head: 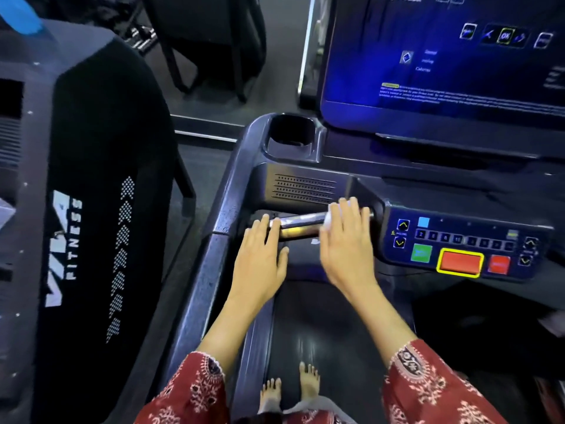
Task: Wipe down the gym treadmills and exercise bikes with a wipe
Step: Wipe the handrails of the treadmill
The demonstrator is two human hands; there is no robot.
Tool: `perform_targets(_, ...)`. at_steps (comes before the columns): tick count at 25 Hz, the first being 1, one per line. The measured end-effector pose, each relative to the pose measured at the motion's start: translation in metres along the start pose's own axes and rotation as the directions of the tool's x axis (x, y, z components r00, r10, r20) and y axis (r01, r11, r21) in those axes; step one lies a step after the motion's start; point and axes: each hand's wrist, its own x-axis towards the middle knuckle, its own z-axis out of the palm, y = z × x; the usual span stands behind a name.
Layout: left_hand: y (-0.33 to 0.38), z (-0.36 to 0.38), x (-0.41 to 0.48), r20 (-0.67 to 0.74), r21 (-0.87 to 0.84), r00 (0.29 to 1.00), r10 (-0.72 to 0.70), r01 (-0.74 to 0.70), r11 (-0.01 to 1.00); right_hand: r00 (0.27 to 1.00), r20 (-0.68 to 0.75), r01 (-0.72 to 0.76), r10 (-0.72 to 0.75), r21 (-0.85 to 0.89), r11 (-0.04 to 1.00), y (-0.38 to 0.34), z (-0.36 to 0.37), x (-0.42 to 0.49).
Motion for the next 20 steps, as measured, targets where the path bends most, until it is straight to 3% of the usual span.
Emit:
perform_targets(4, 0.002, 0.004, 0.003, -0.03, -0.004, 0.999, 0.011, -0.011, 1.0, 0.96, 0.039, 0.276, -0.277, 0.04, 0.96, -0.011, 0.01, -0.003)
perform_targets(9, 0.018, 0.011, 0.008, -0.055, 0.039, 0.997, 0.046, -0.044, 0.998, 0.999, 0.03, 0.043, -0.046, 0.088, 0.995, 0.016, -0.002, -0.004)
perform_targets(13, 0.016, 0.009, 0.008, -0.085, 0.104, 0.991, 0.107, -0.098, 0.99, 0.963, 0.019, 0.265, -0.269, 0.126, 0.956, 0.008, 0.005, 0.0)
perform_targets(17, -0.005, -0.009, 0.003, -0.126, 0.236, 0.991, -0.037, 0.066, 0.97, 0.992, 0.046, 0.115, -0.117, 0.057, 0.992, 0.007, -0.002, 0.004)
perform_targets(20, -0.013, -0.019, -0.003, -0.118, 0.246, 0.98, -0.162, 0.187, 0.951, 0.958, 0.104, 0.257, -0.268, 0.114, 0.96, -0.044, 0.006, 0.006)
